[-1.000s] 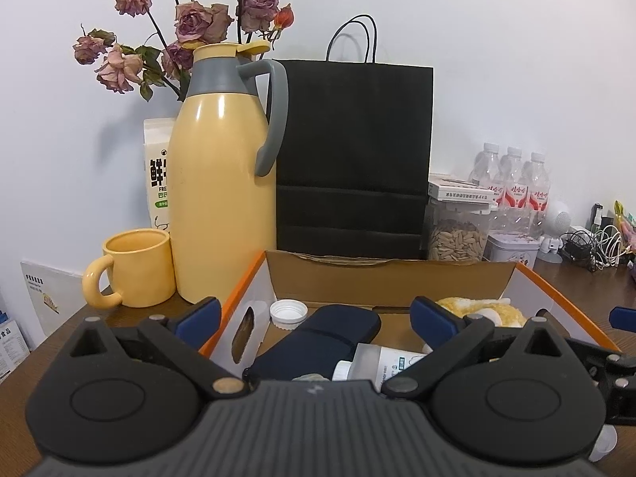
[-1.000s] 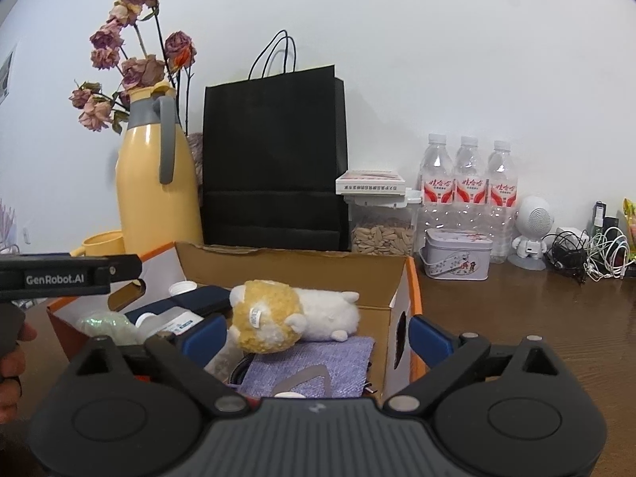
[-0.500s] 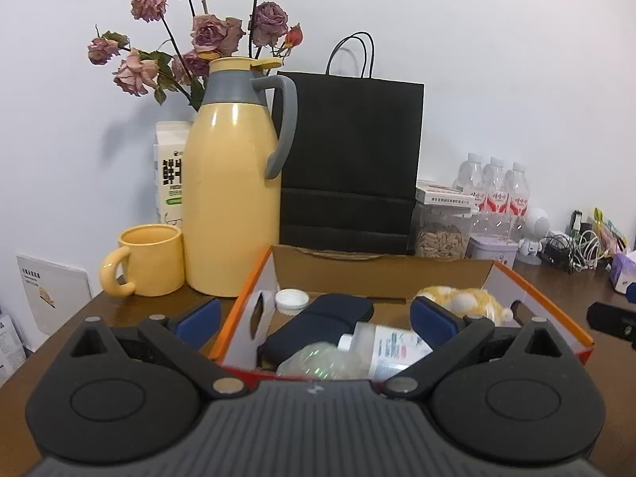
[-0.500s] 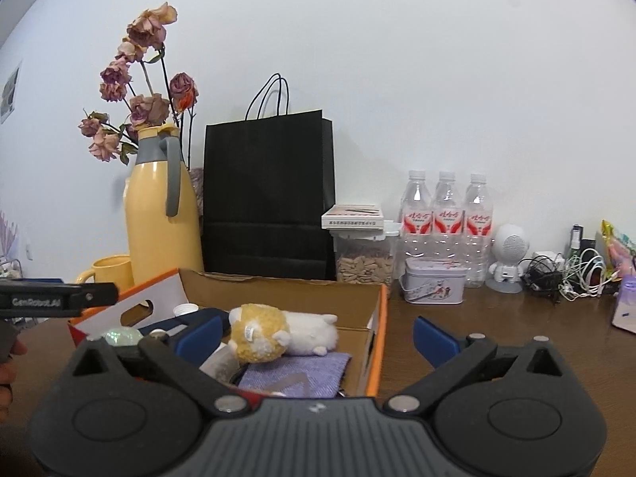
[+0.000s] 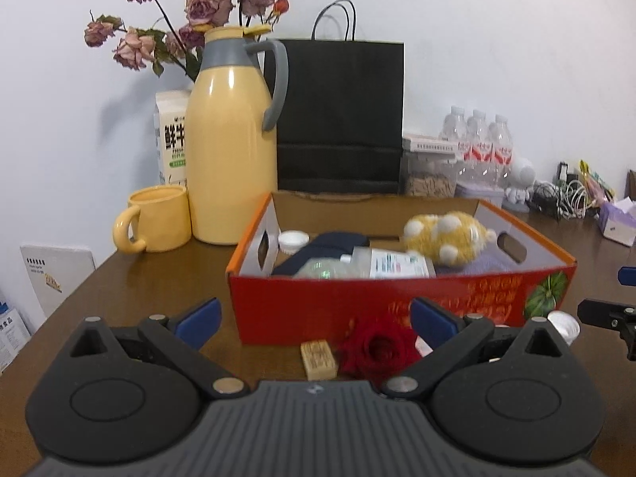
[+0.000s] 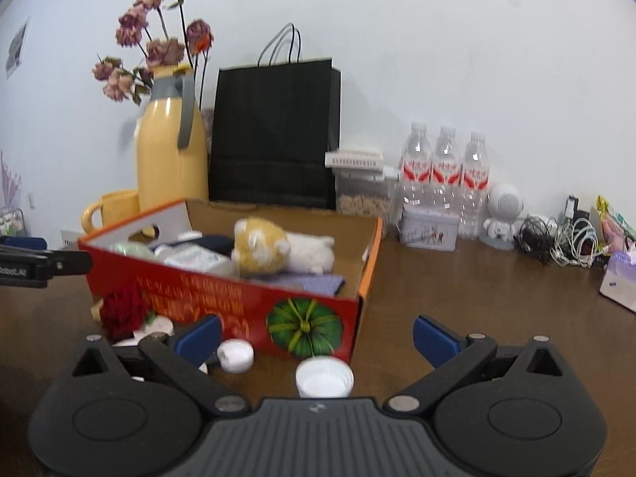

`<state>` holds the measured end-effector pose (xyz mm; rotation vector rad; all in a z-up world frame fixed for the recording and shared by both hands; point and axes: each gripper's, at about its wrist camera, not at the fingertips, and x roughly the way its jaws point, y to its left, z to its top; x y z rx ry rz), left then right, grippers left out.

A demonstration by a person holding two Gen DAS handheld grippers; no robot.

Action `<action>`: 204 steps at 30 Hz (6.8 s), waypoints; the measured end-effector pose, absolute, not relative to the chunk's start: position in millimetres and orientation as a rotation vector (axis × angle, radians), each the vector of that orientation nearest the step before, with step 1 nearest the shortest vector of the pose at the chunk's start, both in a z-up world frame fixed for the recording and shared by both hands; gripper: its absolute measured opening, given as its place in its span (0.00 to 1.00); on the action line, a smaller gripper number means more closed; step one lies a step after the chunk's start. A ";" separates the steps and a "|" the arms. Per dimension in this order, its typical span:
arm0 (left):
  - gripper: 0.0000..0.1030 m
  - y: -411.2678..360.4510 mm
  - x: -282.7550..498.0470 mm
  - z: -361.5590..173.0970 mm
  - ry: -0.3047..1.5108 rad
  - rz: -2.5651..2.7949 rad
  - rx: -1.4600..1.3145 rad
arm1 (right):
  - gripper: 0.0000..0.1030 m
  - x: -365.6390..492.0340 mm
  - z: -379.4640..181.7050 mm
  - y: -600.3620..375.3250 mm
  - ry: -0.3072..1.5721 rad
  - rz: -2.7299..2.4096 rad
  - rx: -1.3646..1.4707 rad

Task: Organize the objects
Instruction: 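Grasp another white bottle cap from the table with the right tool, then grasp the white plastic bag with the left tool while the right tool holds the cap, then lower the white bag and cap into the box and open both tools, then grasp a white bottle cap beside the rose with the right tool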

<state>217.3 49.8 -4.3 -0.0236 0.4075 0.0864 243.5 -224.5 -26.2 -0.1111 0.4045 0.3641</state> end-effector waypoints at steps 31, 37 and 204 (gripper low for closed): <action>1.00 49.4 212.4 -15.9 0.465 0.117 -0.019 | 0.37 268.8 -49.3 -204.3 0.547 0.380 -0.162; 1.00 45.9 211.3 -17.1 0.465 0.137 -0.013 | 0.37 263.6 -46.4 -203.1 0.521 0.388 -0.169; 1.00 63.3 211.2 -10.3 0.479 0.092 -0.065 | 0.26 274.9 -51.5 -151.4 0.562 0.473 -0.228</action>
